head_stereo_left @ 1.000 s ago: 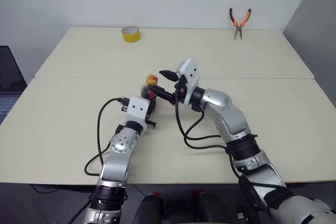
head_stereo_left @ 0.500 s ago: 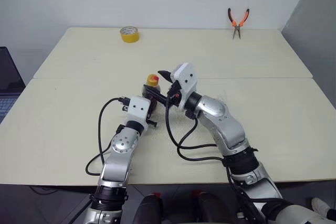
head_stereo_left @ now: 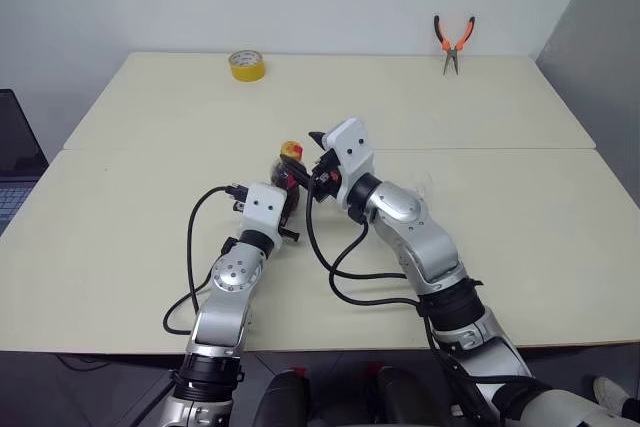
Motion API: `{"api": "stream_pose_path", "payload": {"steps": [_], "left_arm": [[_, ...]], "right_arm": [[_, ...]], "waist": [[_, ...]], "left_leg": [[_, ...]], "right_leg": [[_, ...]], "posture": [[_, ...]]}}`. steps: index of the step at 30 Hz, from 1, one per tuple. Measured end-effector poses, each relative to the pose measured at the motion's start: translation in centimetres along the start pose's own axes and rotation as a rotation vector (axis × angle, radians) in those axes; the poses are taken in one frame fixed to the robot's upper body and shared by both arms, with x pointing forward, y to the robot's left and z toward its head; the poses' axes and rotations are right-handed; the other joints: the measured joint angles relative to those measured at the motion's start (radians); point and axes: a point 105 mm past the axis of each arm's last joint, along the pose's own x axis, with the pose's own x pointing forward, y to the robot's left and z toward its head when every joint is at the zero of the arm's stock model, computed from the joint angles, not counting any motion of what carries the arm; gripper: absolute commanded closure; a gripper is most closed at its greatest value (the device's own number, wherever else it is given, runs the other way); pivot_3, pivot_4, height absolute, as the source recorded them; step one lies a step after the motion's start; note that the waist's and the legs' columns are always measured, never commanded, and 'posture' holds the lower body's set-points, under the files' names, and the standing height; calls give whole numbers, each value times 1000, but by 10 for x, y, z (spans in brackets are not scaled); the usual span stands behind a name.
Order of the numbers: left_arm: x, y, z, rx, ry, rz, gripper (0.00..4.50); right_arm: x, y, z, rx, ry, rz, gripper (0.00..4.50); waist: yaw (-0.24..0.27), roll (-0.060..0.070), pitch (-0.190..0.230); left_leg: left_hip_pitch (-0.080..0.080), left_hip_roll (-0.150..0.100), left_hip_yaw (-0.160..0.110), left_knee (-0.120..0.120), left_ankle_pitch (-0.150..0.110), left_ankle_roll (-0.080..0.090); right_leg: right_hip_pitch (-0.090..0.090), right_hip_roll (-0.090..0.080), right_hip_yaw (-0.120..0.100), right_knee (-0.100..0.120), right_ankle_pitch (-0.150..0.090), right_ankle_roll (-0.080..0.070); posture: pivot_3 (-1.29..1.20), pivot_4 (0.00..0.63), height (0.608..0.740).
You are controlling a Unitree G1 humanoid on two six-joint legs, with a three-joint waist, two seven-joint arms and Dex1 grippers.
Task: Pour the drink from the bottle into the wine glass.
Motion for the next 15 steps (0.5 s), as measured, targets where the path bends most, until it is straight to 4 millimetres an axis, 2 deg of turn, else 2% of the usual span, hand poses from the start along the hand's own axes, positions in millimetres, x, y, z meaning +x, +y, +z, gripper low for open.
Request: {"api": "stream_pose_path", "payload": {"steps": [15], "left_arm": [[1,-11,-1,3,4,-38,3730]], "right_arm": [[-21,-14,-8,61,31,-35,1093]], "waist": [[0,0,0]], "left_leg": [[0,0,0,0,0,0]], "right_leg": [[0,0,0,0,0,0]], "posture": [[0,150,740]]}}
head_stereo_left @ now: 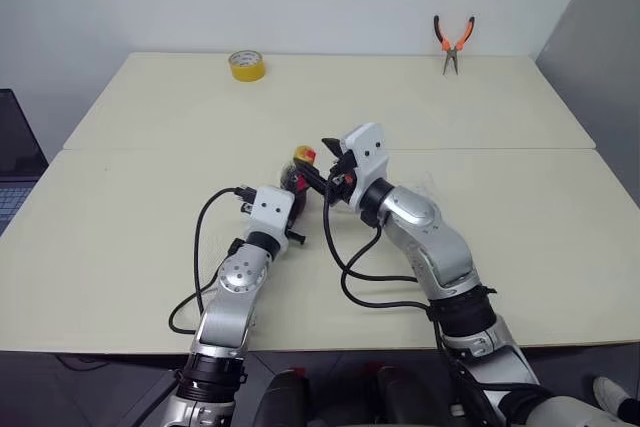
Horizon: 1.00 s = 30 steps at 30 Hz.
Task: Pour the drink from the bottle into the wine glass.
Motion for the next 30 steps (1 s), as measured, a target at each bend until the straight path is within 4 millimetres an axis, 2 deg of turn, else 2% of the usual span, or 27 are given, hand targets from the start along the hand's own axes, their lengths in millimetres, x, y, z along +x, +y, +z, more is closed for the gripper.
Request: {"api": "stream_pose_path", "payload": {"steps": [2,5,7,10,15,21,23,30], "left_arm": [[0,3,0,-4,0,13,3730],[-2,15,-2,-5,5,51,3738],[-3,19,-3,-4,7,66,3741],[-2,17,-2,-12,3,61,3741],[-2,14,-2,-13,2,53,3743],[-2,13,-2,-15,3,49,3743],[-1,13,-2,-17,2,47,3743],[-1,12,-3,-17,6,46,3744]], "right_arm": [[-8,-8,-3,0,10,-28,1093],[-27,-44,-10,-8,50,-156,1093],[-32,-49,-14,-1,66,-177,1093],[-32,-40,-12,4,65,-146,1093],[-25,-13,5,-8,21,-51,1093],[2,22,27,-48,-28,58,1093],[10,27,31,-73,-40,67,1093],[26,26,26,-93,-27,60,1093]], "waist": [[0,0,0],[2,0,0],[1,0,0],[-4,0,0],[-3,0,0],[-4,0,0],[-2,0,0],[0,0,0]], "left_leg": [[0,0,0,0,0,0],[0,0,0,1,0,0],[0,0,0,0,0,0],[0,0,0,0,0,0],[0,0,0,0,0,0],[0,0,0,0,0,0],[0,0,0,0,0,0],[0,0,0,0,0,0]], "right_leg": [[0,0,0,0,0,0],[0,0,0,0,0,0],[0,0,0,0,0,0],[-1,1,1,0,0,0],[0,1,0,0,0,0],[-1,1,0,0,0,0],[0,1,0,0,0,0],[0,0,0,0,0,0]], "posture": [[0,150,740],[0,150,740],[0,150,740],[0,150,740],[0,150,740],[0,150,740],[0,150,740],[0,150,740]]}}
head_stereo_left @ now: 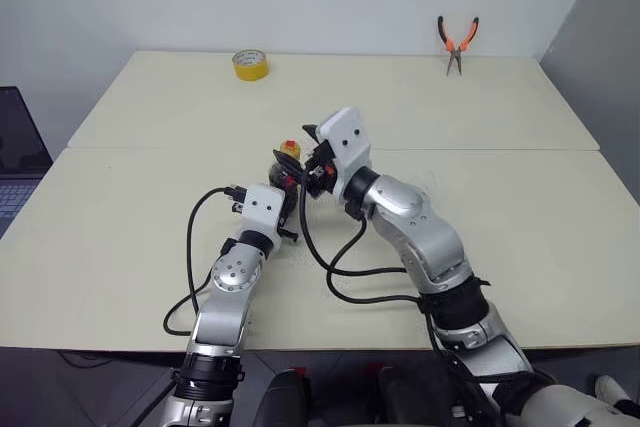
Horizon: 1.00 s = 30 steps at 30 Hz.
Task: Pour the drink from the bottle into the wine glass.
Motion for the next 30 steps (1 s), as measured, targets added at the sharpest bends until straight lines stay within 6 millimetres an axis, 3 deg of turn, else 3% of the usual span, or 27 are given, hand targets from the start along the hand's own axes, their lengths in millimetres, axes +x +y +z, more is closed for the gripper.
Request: {"api": "stream_pose_path", "payload": {"steps": [16,30], "left_arm": [[1,-1,1,2,-3,-4,3744],[2,-7,2,6,-4,-24,3753]], "right_arm": [[3,-12,-12,-52,32,-28,1093],[-20,-19,-20,31,43,-58,1093]], "waist": [[0,0,0],[0,0,0]], "left_leg": [[0,0,0,0,0,0],[0,0,0,0,0,0]], "right_leg": [[0,0,0,0,0,0],[0,0,0,0,0,0]], "posture": [[0,150,740],[0,150,740]]}}
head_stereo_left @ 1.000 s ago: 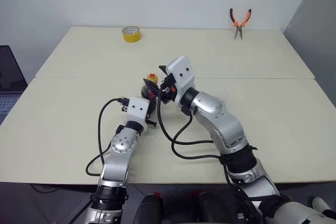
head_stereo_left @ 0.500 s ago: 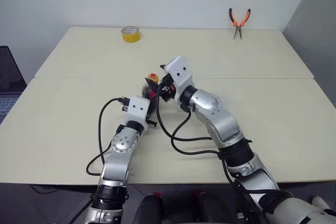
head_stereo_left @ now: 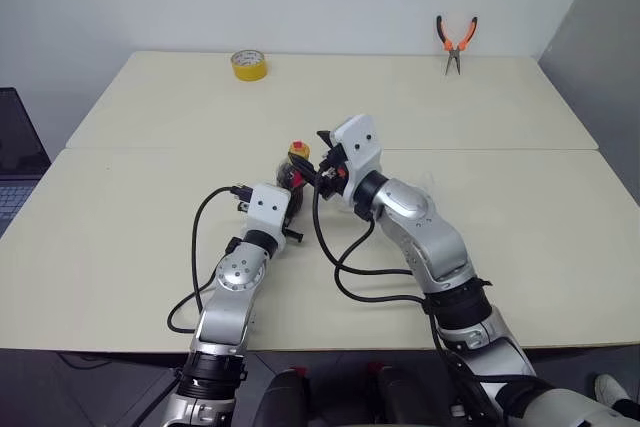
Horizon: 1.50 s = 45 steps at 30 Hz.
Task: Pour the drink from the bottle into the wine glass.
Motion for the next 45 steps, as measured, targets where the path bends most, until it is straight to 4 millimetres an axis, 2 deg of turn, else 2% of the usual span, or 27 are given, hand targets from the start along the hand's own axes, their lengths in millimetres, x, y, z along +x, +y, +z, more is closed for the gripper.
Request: {"api": "stream_pose_path", "payload": {"steps": [2,6,8,11,15,18,22,34,40,45], "left_arm": [[0,1,0,-2,1,4,3754],[-1,8,-1,-3,4,26,3755],[-1,8,-1,-3,4,28,3755],[-1,6,-1,-6,3,21,3756],[-1,7,-1,-5,2,22,3758],[-1,6,-1,-5,1,22,3758],[0,6,-2,-5,0,20,3758],[0,5,-1,-5,-4,20,3759],[0,5,-1,-6,-4,19,3760],[1,2,-1,-4,-4,10,3761]], "right_arm": [[-5,-3,-2,1,9,-9,1093],[-20,-34,-13,5,53,-122,1093],[-22,-38,-14,7,59,-136,1093],[-24,-33,-14,16,67,-108,1093],[-21,-7,-3,9,46,15,1093],[-12,12,7,13,23,77,1093],[0,22,20,-25,-9,104,1093],[26,14,14,-78,5,44,1093],[26,9,11,-86,13,21,1093],[17,4,6,-77,18,7,1093]], "waist": [[0,0,0],[1,0,0],[0,0,0],[-4,0,0],[-4,0,0],[-3,0,0],[-2,0,0],[-2,0,0],[-2,0,0],[-2,0,0]], "left_leg": [[0,0,0,0,0,0],[0,0,0,0,0,0],[0,0,0,0,0,0],[0,0,0,-1,0,0],[0,0,0,0,0,0],[0,0,0,0,0,0],[0,0,0,0,0,0],[0,0,0,0,0,0],[0,0,0,0,0,0],[0,0,0,0,0,0]], "right_leg": [[0,0,0,0,0,0],[0,0,0,0,0,0],[0,0,0,0,0,0],[0,0,0,0,0,0],[0,0,0,0,0,0],[0,0,0,0,0,0],[0,0,0,0,0,0],[0,0,0,0,0,0],[0,0,0,0,0,0],[0,0,0,0,0,0]], "posture": [[0,150,740],[0,150,740],[0,150,740],[0,150,740],[0,150,740],[0,150,740],[0,150,740],[0,150,740],[0,150,740],[0,150,740]]}}
